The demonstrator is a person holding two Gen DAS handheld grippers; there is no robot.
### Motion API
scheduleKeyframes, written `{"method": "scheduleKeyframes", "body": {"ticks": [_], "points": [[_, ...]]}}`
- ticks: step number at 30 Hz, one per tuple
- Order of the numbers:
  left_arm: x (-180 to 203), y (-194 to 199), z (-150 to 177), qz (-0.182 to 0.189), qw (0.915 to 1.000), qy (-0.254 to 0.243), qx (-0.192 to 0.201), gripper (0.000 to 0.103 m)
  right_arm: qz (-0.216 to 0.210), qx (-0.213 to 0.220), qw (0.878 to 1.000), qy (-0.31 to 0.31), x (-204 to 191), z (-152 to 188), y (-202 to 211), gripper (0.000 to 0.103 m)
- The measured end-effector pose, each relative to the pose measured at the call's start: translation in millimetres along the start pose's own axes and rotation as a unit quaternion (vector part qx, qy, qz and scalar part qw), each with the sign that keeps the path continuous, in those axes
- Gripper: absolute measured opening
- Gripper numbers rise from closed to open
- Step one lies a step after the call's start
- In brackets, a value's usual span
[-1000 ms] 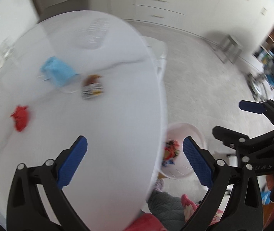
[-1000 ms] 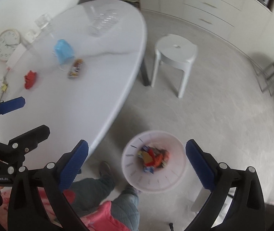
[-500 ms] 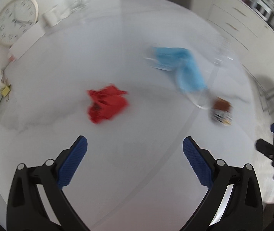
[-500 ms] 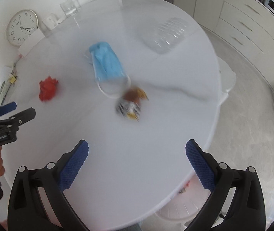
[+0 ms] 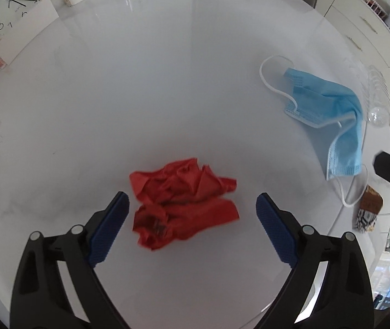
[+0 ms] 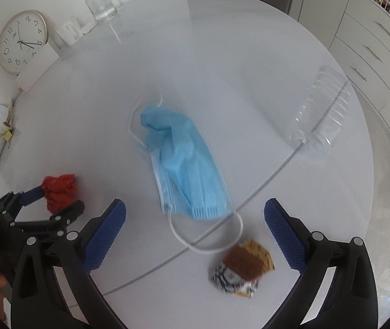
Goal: Collect trash
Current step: 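Grasp the red crumpled paper with the left tool while the right tool grasps the blue mask, then carry the blue mask over the white bin and open the right tool while the left tool carries red paper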
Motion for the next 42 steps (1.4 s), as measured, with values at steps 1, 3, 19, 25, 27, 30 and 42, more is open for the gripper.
{"method": "scheduleKeyframes", "body": {"ticks": [1,3,19,25,27,30,42], "points": [[-1.3,-1.6,-0.9,0.001,1.0000,0.001,0.001,0.089,-0.002,0.000,1.000,0.002,-0.5,-4.1,-6.1,0.100],[-1.6,-3.7,-2.3,0.004,1.0000,0.005,-0.001,0.086,-0.003,-0.004,1.000,0.006,-1.8,-7.6,-14.0,0.100],[-1.6,3.4,-2.1,0.018,0.9998,0.004,-0.001,0.033,-0.026,-0.041,0.998,0.046,-25.3,-27.0,-66.8,0.020],[-1.8,17.3,-1.1,0.016,0.9997,-0.003,0.015,0.033,-0.024,-0.023,0.998,0.050,-29.8,-25.9,-52.2,0.020],[-1.0,25.5,0.8,0.019,0.9996,-0.006,0.020,0.033,-0.025,-0.016,0.998,0.046,-29.9,-24.9,-45.5,0.020],[-2.6,35.9,2.0,0.022,0.9995,-0.003,0.023,0.033,-0.025,-0.006,0.999,0.043,-26.4,-18.0,-30.5,0.020],[17.9,121.9,49.7,0.025,0.9975,-0.045,0.048,0.033,-0.032,0.041,0.998,0.029,-10.1,53.1,78.5,0.020]]}}
Point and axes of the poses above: each gripper's, at about its wrist camera, not at the fingertips, and y roughly against the way its jaws point, x to its right, z to its underside, the point moved 1 cm from there along -y, roughly the way its jaws point, and after that the axes turned 7 degrees about x, right-handed, at the moved point
